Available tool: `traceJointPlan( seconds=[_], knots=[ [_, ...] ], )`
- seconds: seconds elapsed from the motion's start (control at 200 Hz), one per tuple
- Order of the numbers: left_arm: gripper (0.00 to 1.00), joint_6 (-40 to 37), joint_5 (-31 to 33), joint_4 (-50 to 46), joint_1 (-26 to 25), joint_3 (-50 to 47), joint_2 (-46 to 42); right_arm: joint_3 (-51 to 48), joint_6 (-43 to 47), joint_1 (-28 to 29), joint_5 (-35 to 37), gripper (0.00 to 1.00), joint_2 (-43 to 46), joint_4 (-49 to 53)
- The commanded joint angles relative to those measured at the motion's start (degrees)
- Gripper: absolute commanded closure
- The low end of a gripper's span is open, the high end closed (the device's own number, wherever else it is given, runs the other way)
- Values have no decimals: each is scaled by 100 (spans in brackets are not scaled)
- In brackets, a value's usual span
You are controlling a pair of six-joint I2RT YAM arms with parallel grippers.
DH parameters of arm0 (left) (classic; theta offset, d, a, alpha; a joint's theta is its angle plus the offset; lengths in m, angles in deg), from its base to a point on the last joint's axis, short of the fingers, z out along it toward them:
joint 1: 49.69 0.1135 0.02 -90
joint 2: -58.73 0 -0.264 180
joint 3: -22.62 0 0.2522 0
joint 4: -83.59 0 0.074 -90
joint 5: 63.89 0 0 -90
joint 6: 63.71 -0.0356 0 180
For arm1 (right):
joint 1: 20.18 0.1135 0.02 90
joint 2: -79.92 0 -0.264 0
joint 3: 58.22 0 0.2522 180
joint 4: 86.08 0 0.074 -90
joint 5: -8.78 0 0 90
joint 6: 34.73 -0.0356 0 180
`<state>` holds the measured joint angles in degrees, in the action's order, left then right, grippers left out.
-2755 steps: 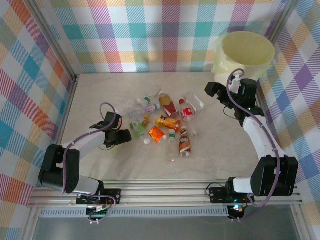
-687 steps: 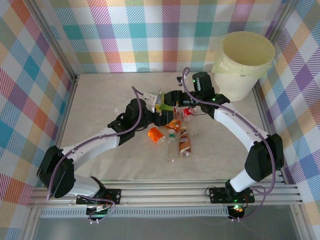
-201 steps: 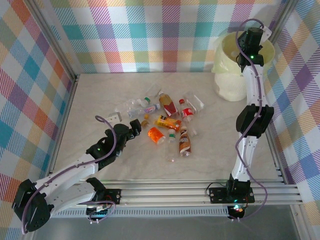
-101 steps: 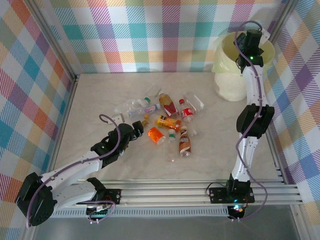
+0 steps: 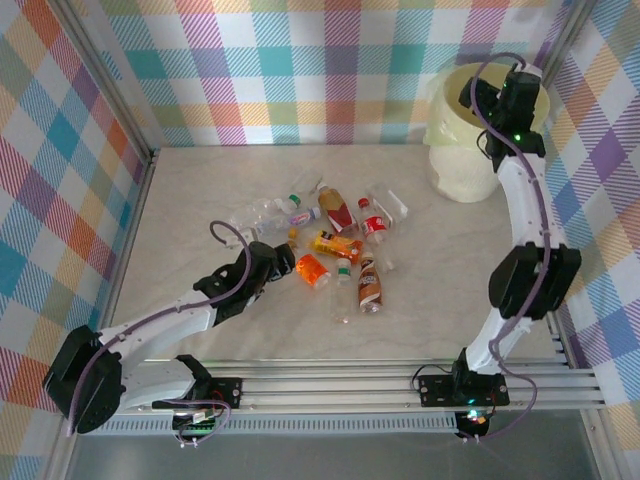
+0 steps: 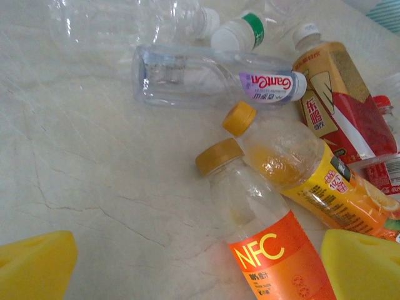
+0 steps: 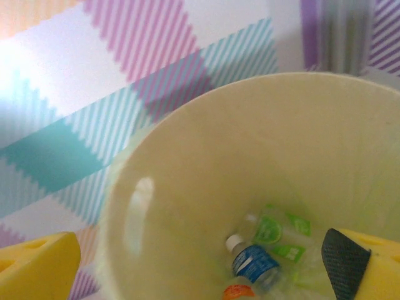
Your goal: Put the plastic bottles in the bin
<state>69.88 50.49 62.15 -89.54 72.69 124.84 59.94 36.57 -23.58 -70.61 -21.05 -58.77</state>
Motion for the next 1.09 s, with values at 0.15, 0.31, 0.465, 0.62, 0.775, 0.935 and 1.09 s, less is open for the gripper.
traceJointPlan(
  seconds=[0.15,0.31,0.465,0.62,0.775,0.935,1.09],
  knots=[
    [0,260,-610,246,49,318,447,-2757,-46,285,-1805,0,2278,-897],
    [0,570,-1027,235,44,556,885,-4176,-645,384,-2828,0,3070,-1331],
    [0,1258,-1303,89,-71,775,1225,-4994,-868,622,-3108,0,3430,-1461],
    [0,1728,-1460,99,-214,918,1543,-5478,-1082,769,-3305,0,3477,-1620],
    [0,1904,-1363,-271,-387,1303,1995,-5515,-1106,910,-3337,0,3358,-1749],
    [1,2048,-1121,-467,-590,1636,2466,-5377,-1099,985,-3251,0,3241,-1783],
    [2,2423,-842,-1074,-802,2006,2828,-5375,-1035,1012,-3201,0,3241,-1697]
  ],
)
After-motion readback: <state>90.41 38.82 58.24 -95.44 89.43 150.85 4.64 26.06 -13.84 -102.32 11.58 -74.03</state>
